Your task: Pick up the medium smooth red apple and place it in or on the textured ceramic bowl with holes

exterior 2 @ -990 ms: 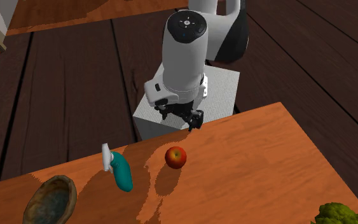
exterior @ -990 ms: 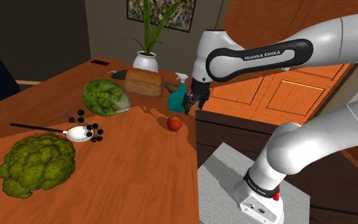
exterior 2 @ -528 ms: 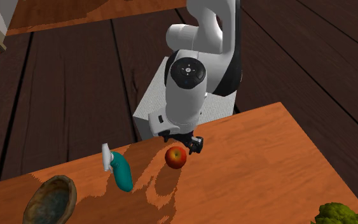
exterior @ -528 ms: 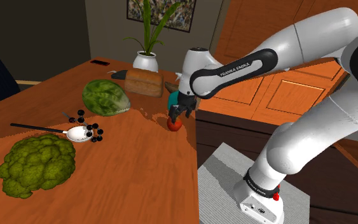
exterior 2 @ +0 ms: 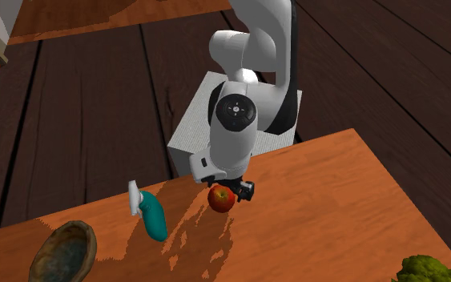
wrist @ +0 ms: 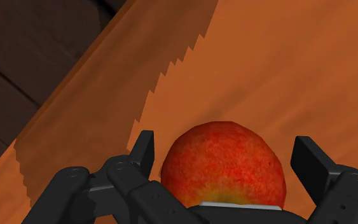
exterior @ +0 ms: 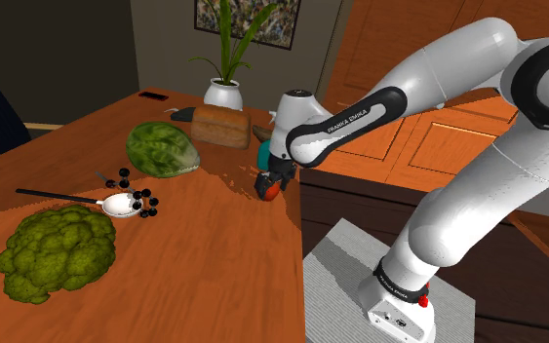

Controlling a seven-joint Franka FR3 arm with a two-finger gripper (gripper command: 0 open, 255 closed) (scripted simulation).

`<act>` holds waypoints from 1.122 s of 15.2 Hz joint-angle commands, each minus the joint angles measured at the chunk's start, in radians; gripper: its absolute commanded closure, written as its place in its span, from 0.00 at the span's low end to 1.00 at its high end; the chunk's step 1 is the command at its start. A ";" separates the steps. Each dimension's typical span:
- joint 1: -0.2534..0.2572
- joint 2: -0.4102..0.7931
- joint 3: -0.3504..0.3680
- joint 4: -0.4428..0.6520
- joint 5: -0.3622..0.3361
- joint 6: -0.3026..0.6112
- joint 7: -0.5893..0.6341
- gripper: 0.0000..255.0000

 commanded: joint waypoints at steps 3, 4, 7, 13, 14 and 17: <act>-0.001 0.007 0.000 -0.001 -0.002 0.009 0.001 0.00; -0.001 0.007 0.000 -0.001 -0.002 0.009 0.001 0.00; -0.001 0.007 0.000 -0.001 -0.002 0.009 0.001 0.00; -0.001 0.007 0.000 -0.001 -0.002 0.009 0.001 1.00; -0.001 0.007 0.000 -0.001 -0.002 0.009 0.001 1.00; -0.001 0.007 0.000 -0.001 -0.002 0.009 0.001 1.00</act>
